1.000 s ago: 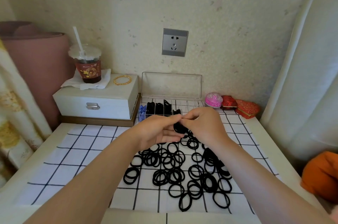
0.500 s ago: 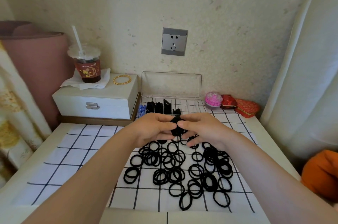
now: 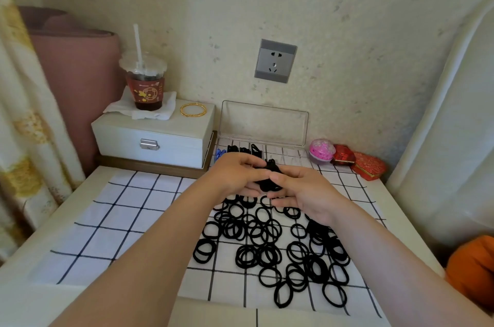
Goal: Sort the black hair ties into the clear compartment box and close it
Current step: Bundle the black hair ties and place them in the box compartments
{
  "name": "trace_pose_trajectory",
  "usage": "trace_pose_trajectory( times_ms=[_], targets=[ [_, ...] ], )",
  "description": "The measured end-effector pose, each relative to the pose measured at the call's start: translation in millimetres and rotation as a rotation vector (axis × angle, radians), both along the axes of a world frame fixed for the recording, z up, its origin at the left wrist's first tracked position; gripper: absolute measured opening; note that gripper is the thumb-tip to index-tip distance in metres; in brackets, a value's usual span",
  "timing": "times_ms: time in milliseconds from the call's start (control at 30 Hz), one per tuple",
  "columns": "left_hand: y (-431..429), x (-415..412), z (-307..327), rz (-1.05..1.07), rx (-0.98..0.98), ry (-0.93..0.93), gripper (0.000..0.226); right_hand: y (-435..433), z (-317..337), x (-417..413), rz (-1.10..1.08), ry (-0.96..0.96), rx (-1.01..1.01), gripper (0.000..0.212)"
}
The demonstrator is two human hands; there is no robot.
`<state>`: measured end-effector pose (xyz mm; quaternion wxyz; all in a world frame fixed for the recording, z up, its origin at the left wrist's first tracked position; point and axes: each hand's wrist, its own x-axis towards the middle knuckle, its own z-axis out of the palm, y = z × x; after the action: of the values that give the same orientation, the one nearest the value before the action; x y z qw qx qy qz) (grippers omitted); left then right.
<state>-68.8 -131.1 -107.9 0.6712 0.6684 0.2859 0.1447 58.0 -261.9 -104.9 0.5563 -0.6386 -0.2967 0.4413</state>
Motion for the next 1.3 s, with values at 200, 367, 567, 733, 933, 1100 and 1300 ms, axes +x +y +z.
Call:
trace_pose_trajectory(
  times_ms=[200,367,567,733,933,1100,1300],
  targets=[
    [7.0,-0.2,3.0,0.057,0.111,-0.068,0.021,12.7,4.1,5.9,-0.087,-0.032,0.036,0.022],
    [20.6,3.9,-15.5,0.145,0.873,0.098,0.031,41.5,8.4,26.0,-0.332,-0.364,-0.056,0.012],
    [40.0,12.7,-36.4,0.025,1.084,0.248,0.060,84.5,-3.9,46.2,-0.408,-0.701,-0.038,0.008],
    [50.8,21.4,-43.5,0.016,1.125,0.283,0.072,98.2,-21.4,56.9,-0.332,-1.005,-0.154,0.010],
    [53.1,24.7,-49.7,0.037,1.131,0.269,0.074,110.4,-18.2,70.4,-0.089,-1.459,-0.501,0.016],
    [53.0,24.9,-50.6,0.034,1.144,0.279,0.073,126.8,-10.6,62.7,0.096,-1.620,-0.759,0.027],
    [52.9,24.6,-49.8,0.023,1.147,0.291,0.073,113.8,9.1,68.7,0.240,-1.449,-0.651,0.027]
  ],
)
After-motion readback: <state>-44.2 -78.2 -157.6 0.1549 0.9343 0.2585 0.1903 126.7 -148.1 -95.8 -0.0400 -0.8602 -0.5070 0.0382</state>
